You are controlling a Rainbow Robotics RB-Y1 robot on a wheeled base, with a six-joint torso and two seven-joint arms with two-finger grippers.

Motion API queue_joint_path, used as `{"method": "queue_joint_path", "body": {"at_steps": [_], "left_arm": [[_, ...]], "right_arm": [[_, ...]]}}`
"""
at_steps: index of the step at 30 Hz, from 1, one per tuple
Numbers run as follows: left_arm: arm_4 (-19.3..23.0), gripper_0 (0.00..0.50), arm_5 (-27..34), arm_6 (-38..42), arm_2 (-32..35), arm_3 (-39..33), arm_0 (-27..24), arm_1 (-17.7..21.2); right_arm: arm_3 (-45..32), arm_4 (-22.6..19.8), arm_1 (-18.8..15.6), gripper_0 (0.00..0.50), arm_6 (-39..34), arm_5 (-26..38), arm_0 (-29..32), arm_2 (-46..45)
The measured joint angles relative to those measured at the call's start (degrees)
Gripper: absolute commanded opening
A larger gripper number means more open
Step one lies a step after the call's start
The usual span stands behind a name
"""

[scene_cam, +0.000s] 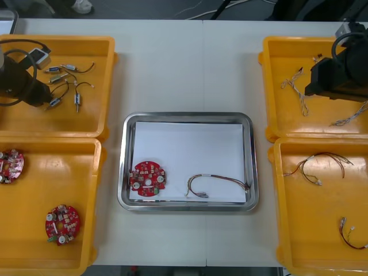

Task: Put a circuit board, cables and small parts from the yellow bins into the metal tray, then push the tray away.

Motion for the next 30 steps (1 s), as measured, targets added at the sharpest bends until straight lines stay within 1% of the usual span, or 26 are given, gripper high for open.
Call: {"method": "queue_joint_path", "body": {"at_steps": [3, 5, 10, 11, 12, 13, 14, 15, 16, 17, 18, 19, 20, 25, 30], "left_arm": [[-0.19, 0.498, 0.0, 0.0, 0.0, 0.01, 0.0, -0.21], [-0.29, 0.498, 0.0, 0.0, 0.0, 0.02, -0.01, -0.36], [-0.69, 0.477, -0.29, 0.0, 0.0, 0.2, -0.01, -0.9], [-0.7, 0.462, -0.46, 0.0, 0.0, 0.24, -0.01, -1.0], [-0.71, 0.426, -0.57, 0.0, 0.0, 0.27, -0.01, -1.07], [-0.71, 0.404, -0.6, 0.0, 0.0, 0.28, -0.01, -1.13], [-0.71, 0.349, -0.6, 0.0, 0.0, 0.28, -0.01, -1.16], [-0.71, 0.268, -0.6, 0.0, 0.0, 0.28, -0.01, -1.18], [-0.71, 0.225, -0.61, 0.0, 0.0, 0.28, -0.01, -1.2], [-0.71, 0.125, -0.61, 0.0, 0.0, 0.28, -0.01, -1.21], [-0.71, 0.043, -0.61, 0.0, 0.0, 0.28, -0.01, -1.21], [-0.7, 0.011, -0.61, 0.0, 0.0, 0.29, -0.01, -1.21], [-0.7, 0.0, -0.61, 0.0, 0.0, 0.3, -0.01, -1.22], [-0.64, 0.0, -0.62, 0.0, 0.0, 0.3, -0.01, -1.23], [-0.42, 0.0, -0.62, 0.0, 0.0, 0.3, -0.01, -1.24]], "right_arm": [[0.87, 0.79, -0.01, 0.5, 0.06, 0.0, 0.03, -1.77], [1.49, 2.27, -0.05, 0.5, 1.28, 0.0, 0.03, -2.31], [5.08, 4.03, -0.48, 0.5, 11.22, 0.0, 0.04, -2.86], [6.05, 4.21, -0.54, 0.5, 12.41, 0.0, 0.04, -2.98], [7.07, 4.4, -0.6, 0.5, 13.07, 0.0, 0.04, -3.09], [7.94, 4.58, -0.64, 0.5, 13.37, 0.0, 0.04, -3.18], [8.73, 4.77, -0.69, 0.5, 13.74, 0.0, 0.04, -3.23], [9.41, 4.92, -0.73, 0.5, 14.24, 0.0, 0.04, -3.26], [10.09, 4.97, -0.79, 0.5, 14.76, 0.0, 0.03, -3.27], [10.88, 4.97, -0.86, 0.5, 15.59, 0.0, -0.01, -3.27], [11.89, 4.97, -0.93, 0.5, 16.75, 0.0, -0.08, -3.27], [13.01, 4.97, -0.97, 0.5, 17.87, 0.0, -0.24, -3.27], [14.34, 4.97, -0.98, 0.5, 18.8, 0.0, -0.52, -3.28], [22.5, 5.03, -0.99, 0.5, 22.4, -0.33, -3.29, -3.38], [31.97, 5.13, -0.99, 0.5, 27.62, -4.87, -7.74, -3.33]]}}
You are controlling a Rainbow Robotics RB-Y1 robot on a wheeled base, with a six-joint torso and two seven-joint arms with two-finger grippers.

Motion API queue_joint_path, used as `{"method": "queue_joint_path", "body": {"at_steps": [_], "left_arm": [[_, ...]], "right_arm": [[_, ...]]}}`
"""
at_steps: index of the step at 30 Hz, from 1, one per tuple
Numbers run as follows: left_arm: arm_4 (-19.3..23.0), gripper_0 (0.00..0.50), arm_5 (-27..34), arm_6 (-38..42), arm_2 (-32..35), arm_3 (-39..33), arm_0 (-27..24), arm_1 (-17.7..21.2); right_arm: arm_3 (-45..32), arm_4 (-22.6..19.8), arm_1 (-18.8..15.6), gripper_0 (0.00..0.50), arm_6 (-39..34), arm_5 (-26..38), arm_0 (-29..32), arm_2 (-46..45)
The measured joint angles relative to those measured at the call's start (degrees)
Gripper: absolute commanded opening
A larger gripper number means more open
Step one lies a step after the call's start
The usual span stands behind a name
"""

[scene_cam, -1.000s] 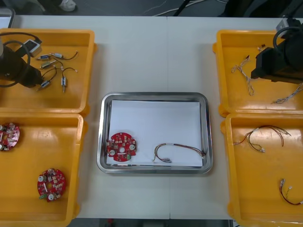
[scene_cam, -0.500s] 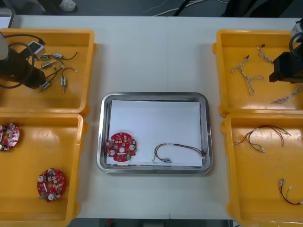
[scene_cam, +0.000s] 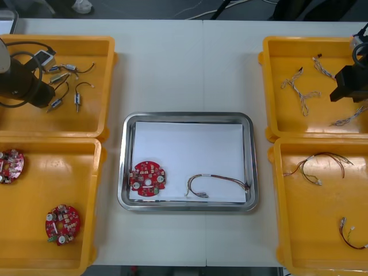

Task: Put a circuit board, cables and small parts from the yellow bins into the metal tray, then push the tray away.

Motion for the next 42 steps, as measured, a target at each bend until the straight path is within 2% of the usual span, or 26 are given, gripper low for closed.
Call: {"method": "queue_joint_path", "body": {"at_steps": [6, 17, 29, 33, 39, 42], "left_arm": [[1.08, 0.0, 1.18, 0.0, 0.01, -0.12, -0.01, 0.0], [3.69, 0.0, 13.78, 0.0, 2.55, -7.16, -0.01, 1.1], [6.29, 0.0, 31.27, 2.43, 3.36, -23.41, -0.01, 6.23], [7.47, 0.0, 36.5, 10.57, 4.21, -28.04, -0.01, 6.53], [9.11, 0.0, 42.46, 32.49, 4.69, -36.87, -0.01, 6.5], [9.69, 0.0, 43.02, 41.12, 4.69, -41.97, -0.01, 6.06]], "right_arm": [[10.37, 0.35, 0.0, 0.5, 3.33, -7.17, -5.75, 2.3], [22.97, 0.73, 0.15, 0.5, 11.35, -16.53, -11.5, 6.32], [30.71, 2.12, 3.66, 0.5, 13.21, -24.89, -14.18, 7.12], [32.65, 2.59, 4.88, 0.5, 13.21, -27.1, -14.72, 9.19], [35.2, 3.11, 6.81, 0.5, 13.23, -30.11, -14.85, 9.92], [36.43, 3.37, 7.68, 0.5, 13.25, -31.62, -14.87, 9.92]]}}
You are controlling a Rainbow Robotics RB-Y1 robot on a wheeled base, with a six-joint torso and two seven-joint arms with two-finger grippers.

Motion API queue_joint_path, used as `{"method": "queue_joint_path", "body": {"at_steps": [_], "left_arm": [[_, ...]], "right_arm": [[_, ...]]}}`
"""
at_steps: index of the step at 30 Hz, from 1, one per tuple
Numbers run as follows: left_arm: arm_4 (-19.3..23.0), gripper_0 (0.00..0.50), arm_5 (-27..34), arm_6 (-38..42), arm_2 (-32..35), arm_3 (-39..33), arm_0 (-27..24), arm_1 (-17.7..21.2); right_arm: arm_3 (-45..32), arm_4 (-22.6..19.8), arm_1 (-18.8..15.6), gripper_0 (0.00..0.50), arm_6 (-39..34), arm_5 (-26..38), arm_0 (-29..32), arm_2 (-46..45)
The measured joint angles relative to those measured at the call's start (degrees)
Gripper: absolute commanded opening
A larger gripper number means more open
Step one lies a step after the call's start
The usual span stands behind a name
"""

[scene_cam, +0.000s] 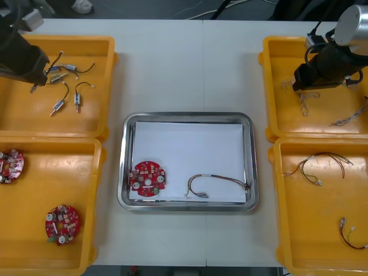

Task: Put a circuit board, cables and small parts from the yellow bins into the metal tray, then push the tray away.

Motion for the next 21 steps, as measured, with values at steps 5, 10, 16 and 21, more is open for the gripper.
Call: {"method": "queue_joint_path", "body": {"at_steps": [5, 10, 16, 21], "left_arm": [[-0.57, 0.0, 0.21, 4.17, 0.02, -8.16, 0.74, -3.24], [-4.81, 0.0, 0.25, 4.62, 0.05, -16.76, 4.1, -8.61], [-13.95, 0.0, 0.26, 10.49, -0.87, -24.7, 9.86, -14.43], [-21.55, 0.0, 0.26, 14.24, -5.3, -28.26, 14.12, -17.27]], "right_arm": [[0.98, 0.43, 0.95, 0.5, 0.09, -2.11, -0.01, 0.99], [2.08, 0.59, 1.59, 0.5, 1.71, -3.02, -0.03, 2.31], [2.69, 0.86, 2.04, 0.5, 2.11, -3.39, -0.22, 2.36], [3.38, 0.89, 2.13, 0.113, 2.11, -3.88, -0.7, 2.54]]}}
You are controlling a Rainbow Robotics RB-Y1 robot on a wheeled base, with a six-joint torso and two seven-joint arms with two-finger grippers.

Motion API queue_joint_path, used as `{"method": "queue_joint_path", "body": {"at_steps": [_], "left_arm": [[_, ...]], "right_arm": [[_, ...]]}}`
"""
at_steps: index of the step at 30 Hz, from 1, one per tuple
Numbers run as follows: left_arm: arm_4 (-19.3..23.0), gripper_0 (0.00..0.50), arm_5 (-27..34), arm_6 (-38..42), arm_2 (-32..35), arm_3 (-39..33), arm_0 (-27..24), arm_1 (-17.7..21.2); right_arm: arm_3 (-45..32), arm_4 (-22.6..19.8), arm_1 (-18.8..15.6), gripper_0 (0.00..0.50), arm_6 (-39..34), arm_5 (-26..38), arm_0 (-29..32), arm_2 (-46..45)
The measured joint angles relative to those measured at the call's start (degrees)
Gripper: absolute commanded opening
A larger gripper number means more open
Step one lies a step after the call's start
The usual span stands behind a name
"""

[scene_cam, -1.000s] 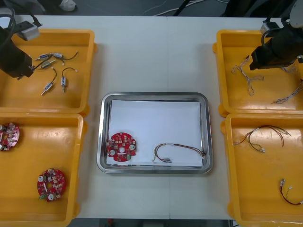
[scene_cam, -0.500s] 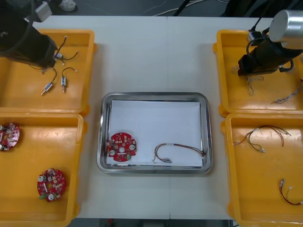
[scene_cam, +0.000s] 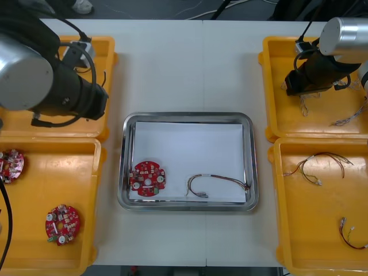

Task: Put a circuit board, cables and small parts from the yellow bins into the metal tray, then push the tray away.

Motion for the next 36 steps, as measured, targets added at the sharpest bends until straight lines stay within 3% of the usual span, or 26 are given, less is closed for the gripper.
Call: {"method": "queue_joint_path", "body": {"at_steps": [1, 3, 10, 14, 21, 27, 36], "left_arm": [[-1.3, 0.0, 0.0, 0.02, -1.17, -0.24, 0.71, -0.37], [-3.51, 0.0, 0.0, 0.02, -3.36, -0.45, 1.85, -0.9], [-8.5, 0.0, -0.94, 1.16, -10.39, -0.5, 3.12, -1.87], [-9.3, 0.0, -1.22, 4.91, -12.8, -0.5, 3.12, -2.53], [-9.34, 0.0, -5.01, 9.15, -14.08, 0.28, 3.12, -3.18], [-8.64, 0.0, -10.16, 9.15, -14.45, 5.88, 3.11, -3.79], [-4.49, 0.0, -10.9, 9.15, -14.98, 11.25, 2.96, -4.38]], "right_arm": [[0.0, 0.02, 0.02, 0.043, 0.0, -0.03, -0.02, 0.02], [0.01, 0.05, 0.06, 0.0, 0.0, -0.04, -0.03, 0.06], [0.01, 0.31, 0.15, 0.0, 0.0, -0.07, -0.07, 0.4], [0.01, 0.32, 0.15, 0.0, 0.02, -0.08, -0.15, 0.4], [0.04, 0.32, 0.05, 0.0, 1.85, 0.48, -1.6, 0.41], [0.07, 0.31, -0.72, 0.0, 1.97, 3.48, -4.07, 0.4], [-2.54, 0.16, -3.02, 0.0, 3.57, 10.85, -5.19, -0.41]]}}
